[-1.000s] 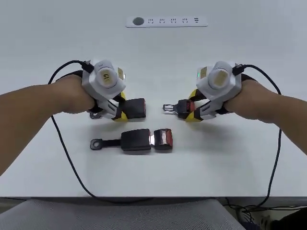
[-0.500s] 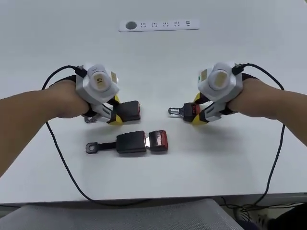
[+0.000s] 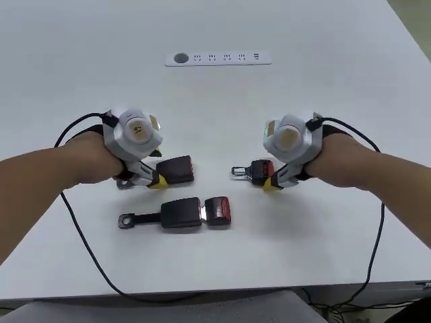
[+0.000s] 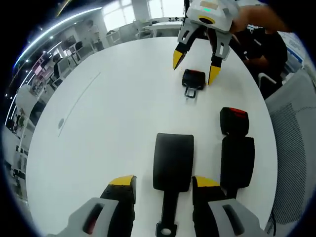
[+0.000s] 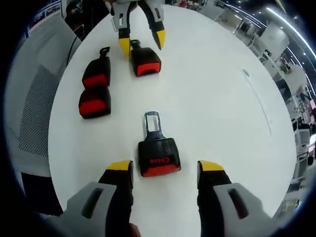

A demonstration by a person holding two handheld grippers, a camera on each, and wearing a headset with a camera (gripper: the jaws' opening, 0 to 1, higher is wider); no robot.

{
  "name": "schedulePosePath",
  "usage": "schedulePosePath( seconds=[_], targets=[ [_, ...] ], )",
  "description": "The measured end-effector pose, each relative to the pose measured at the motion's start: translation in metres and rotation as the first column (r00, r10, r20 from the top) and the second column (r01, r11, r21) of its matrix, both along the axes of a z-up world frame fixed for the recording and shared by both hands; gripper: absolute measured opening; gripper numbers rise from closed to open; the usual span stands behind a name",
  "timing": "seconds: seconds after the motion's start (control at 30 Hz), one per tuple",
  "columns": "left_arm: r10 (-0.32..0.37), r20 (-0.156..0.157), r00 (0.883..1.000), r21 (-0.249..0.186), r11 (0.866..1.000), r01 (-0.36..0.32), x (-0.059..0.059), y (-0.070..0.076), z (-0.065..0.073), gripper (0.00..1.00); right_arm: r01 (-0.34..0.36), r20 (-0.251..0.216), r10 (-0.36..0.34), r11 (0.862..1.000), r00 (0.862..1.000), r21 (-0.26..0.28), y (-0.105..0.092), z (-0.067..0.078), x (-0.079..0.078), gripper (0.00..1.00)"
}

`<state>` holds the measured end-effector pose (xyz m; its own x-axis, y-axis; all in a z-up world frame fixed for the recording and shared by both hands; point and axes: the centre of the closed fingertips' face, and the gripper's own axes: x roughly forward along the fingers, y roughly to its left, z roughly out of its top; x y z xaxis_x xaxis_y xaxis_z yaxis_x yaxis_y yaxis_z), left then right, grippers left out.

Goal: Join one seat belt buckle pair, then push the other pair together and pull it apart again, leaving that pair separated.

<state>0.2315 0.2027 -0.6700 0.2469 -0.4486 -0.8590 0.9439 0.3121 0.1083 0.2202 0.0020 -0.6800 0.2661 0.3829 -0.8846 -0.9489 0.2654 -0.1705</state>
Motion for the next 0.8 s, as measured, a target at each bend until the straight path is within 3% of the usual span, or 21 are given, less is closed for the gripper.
schedulePosePath(
  seconds=[0.13, 0.2, 0.23, 0.3, 0.53, 0.63, 0.8],
  targets=[
    [0.043, 0.052, 0.998, -0.038, 0.998, -0.041, -0.008, 0.000, 0.023, 0.52, 0.061, 0.057, -0.065, 0.995, 0.996, 0.072, 0.002, 0.021, -0.004, 0.56],
    [0.057, 0.058, 0.997, -0.063, 0.997, -0.053, -0.020, -0.003, 0.032, 0.55, 0.100, 0.052, -0.107, 0.987, 0.993, 0.127, 0.006, 0.032, -0.011, 0.59],
    [0.059, 0.061, 0.996, -0.071, 0.996, -0.055, -0.020, 0.000, 0.029, 0.56, 0.100, 0.054, -0.108, 0.986, 0.993, 0.135, 0.007, 0.035, -0.013, 0.60],
    [0.071, 0.067, 0.995, -0.097, 0.993, -0.064, -0.033, -0.004, 0.038, 0.59, 0.105, 0.055, -0.114, 0.984, 0.992, 0.145, 0.010, 0.046, -0.025, 0.62],
    [0.118, 0.068, 0.991, -0.135, 0.985, -0.108, -0.063, 0.001, 0.038, 0.65, 0.115, 0.057, -0.127, 0.976, 0.990, 0.186, 0.023, 0.051, -0.051, 0.69],
    [0.135, 0.061, 0.989, -0.138, 0.983, -0.125, -0.083, 0.001, 0.037, 0.67, 0.125, 0.054, -0.139, 0.971, 0.989, 0.205, 0.025, 0.048, -0.064, 0.71],
    [0.184, 0.050, 0.982, -0.144, 0.974, -0.175, -0.096, 0.019, 0.033, 0.72, 0.147, 0.047, -0.160, 0.966, 0.986, 0.214, 0.021, 0.044, -0.079, 0.75]
  ],
)
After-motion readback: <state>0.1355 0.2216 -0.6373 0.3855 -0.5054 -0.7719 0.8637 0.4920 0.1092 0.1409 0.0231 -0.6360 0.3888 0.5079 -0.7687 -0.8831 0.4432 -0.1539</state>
